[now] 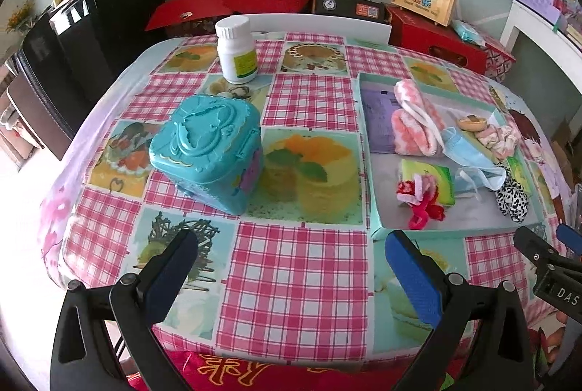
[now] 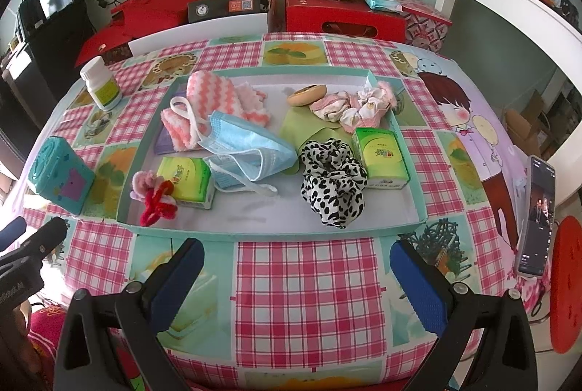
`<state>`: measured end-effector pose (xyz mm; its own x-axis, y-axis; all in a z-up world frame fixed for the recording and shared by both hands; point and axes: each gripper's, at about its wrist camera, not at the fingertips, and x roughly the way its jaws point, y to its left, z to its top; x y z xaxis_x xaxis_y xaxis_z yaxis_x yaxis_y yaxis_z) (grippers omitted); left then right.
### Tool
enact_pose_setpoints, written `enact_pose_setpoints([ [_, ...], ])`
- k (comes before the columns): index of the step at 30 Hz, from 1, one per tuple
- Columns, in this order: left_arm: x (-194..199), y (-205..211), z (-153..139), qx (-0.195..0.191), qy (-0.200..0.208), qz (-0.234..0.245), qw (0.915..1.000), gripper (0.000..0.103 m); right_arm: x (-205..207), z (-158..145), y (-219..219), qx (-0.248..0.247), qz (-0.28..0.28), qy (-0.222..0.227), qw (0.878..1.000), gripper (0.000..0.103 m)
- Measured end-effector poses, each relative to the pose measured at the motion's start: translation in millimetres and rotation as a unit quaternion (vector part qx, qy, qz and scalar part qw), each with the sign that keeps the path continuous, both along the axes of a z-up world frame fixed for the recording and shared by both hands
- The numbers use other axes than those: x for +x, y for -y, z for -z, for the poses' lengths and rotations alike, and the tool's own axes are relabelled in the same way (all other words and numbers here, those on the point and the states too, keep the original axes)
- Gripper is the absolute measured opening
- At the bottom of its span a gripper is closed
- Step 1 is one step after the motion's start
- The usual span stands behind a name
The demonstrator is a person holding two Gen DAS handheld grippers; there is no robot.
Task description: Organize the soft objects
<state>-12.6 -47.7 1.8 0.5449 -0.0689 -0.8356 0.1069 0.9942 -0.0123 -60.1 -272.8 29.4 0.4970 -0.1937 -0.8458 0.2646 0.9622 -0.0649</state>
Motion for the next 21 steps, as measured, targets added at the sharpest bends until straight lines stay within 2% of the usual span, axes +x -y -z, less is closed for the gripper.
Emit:
enact_pose_setpoints([
  [21,-1.3,0.3,-2.4,-0.008,0.011,0.005,0.9999,0.102,0.3,3.4,-0.3,0.000,-0.003,-0.005,1.000,0.103],
])
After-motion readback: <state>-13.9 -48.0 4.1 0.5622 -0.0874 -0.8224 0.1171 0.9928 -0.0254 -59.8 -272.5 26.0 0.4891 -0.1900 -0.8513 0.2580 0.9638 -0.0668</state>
